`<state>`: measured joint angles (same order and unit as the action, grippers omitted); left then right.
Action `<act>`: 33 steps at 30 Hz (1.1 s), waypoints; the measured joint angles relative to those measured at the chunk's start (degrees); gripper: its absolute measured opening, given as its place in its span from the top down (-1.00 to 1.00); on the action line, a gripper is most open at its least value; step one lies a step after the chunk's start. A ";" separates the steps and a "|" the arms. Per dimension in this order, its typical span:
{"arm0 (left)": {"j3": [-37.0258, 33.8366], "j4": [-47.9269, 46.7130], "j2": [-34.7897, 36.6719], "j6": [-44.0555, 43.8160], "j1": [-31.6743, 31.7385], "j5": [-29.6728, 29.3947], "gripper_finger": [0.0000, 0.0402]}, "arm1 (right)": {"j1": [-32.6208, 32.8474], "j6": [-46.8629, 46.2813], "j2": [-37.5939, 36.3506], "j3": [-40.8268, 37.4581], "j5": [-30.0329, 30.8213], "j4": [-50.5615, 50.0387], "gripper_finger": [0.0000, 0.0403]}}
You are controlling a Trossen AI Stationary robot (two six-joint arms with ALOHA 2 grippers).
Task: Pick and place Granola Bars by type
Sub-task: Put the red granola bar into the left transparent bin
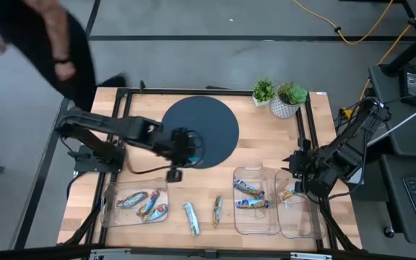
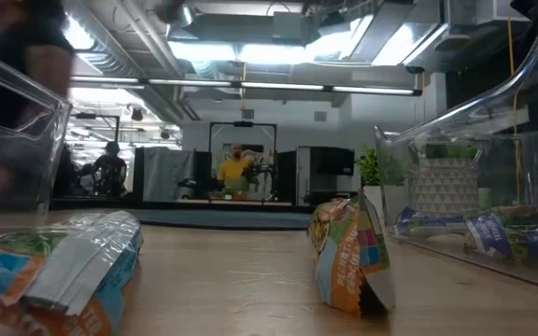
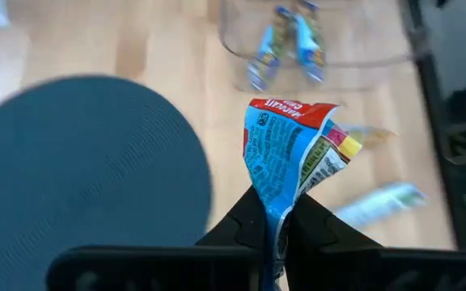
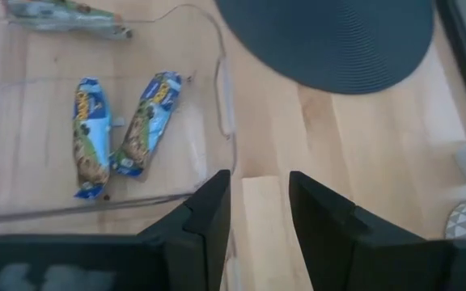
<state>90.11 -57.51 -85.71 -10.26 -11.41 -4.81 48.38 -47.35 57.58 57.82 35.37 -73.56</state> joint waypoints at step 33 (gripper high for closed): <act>0.04 -23.69 8.16 -64.76 -33.95 -9.69 0.96 | -22.79 37.03 0.00 0.00 -0.99 18.66 0.36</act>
<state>90.15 -81.20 -77.55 -75.03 -45.35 -14.50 25.59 -10.31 57.58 57.82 34.39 -54.90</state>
